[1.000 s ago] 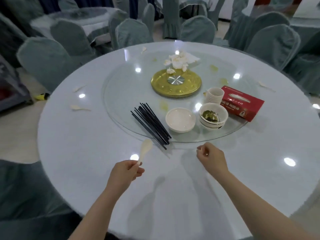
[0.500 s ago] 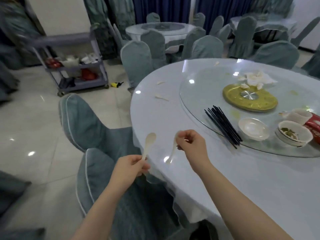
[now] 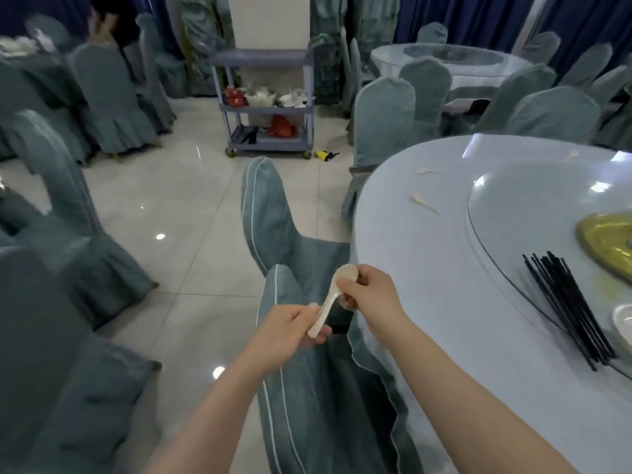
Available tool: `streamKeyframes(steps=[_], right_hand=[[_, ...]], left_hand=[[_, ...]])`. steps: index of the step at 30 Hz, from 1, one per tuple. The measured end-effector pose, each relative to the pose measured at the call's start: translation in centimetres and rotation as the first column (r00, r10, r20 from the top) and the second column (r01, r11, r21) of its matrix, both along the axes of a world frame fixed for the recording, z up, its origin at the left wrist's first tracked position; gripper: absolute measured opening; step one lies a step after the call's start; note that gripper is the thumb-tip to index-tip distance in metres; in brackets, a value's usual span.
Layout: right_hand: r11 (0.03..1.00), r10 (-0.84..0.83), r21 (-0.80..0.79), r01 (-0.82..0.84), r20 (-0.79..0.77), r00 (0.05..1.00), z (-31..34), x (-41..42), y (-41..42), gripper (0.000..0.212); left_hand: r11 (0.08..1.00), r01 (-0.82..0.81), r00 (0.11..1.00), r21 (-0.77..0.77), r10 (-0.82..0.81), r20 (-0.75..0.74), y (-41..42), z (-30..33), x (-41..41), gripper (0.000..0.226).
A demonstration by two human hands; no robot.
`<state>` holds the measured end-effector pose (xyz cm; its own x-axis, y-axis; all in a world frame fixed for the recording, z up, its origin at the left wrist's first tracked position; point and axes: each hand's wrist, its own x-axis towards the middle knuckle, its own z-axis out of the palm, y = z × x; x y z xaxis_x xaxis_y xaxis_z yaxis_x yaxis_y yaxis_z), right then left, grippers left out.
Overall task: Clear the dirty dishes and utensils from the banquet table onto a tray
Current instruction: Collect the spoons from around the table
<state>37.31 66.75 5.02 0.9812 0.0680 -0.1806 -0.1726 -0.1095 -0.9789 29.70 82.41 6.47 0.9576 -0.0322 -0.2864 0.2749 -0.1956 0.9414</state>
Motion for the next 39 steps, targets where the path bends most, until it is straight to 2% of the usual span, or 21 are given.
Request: streamKeyframes(steps=[4, 9, 16, 22, 29, 33, 39], right_hand=[[0.997, -0.003, -0.072, 0.004, 0.025, 1.0, -0.3, 0.3, 2.9, 0.016], [0.995, 0.002, -0.102, 0.001, 0.03, 1.0, 0.3, 2.1, 7.1, 0.012], [0.997, 0.076, 0.021, -0.076, 0.026, 0.997, 0.9, 5.4, 16.3, 0.013], [0.991, 0.055, 0.123, -0.043, -0.091, 0.994, 0.9, 8.9, 23.0, 0.013], [0.995, 0.03, 0.096, -0.015, -0.155, 0.987, 0.6, 13.5, 25.6, 0.016], [0.983, 0.037, 0.183, -0.005, -0.175, 0.984, 1.1, 17.6, 26.5, 0.018], [0.954, 0.011, 0.3, 0.025, -0.119, 0.993, 2.0, 26.8, 29.1, 0.019]], left_hand=[[0.998, -0.058, 0.998, 0.001, 0.058, 0.034, 2.0, -0.6, 0.2, 0.015], [0.989, -0.146, 0.989, 0.015, 0.145, 0.017, 6.2, -0.8, 1.9, 0.021], [0.984, -0.176, 0.984, -0.032, 0.177, 0.018, 16.7, -0.4, 5.3, 0.023], [0.946, -0.305, 0.952, -0.105, 0.302, -0.043, 26.7, -0.5, 7.9, 0.016], [0.93, -0.349, 0.936, -0.115, 0.342, -0.081, 34.8, -0.4, 11.5, 0.013], [0.912, -0.391, 0.92, -0.121, 0.384, -0.081, 38.8, -0.4, 15.2, 0.013], [0.895, -0.423, 0.905, -0.143, 0.409, -0.119, 43.0, -1.9, 24.6, 0.016]])
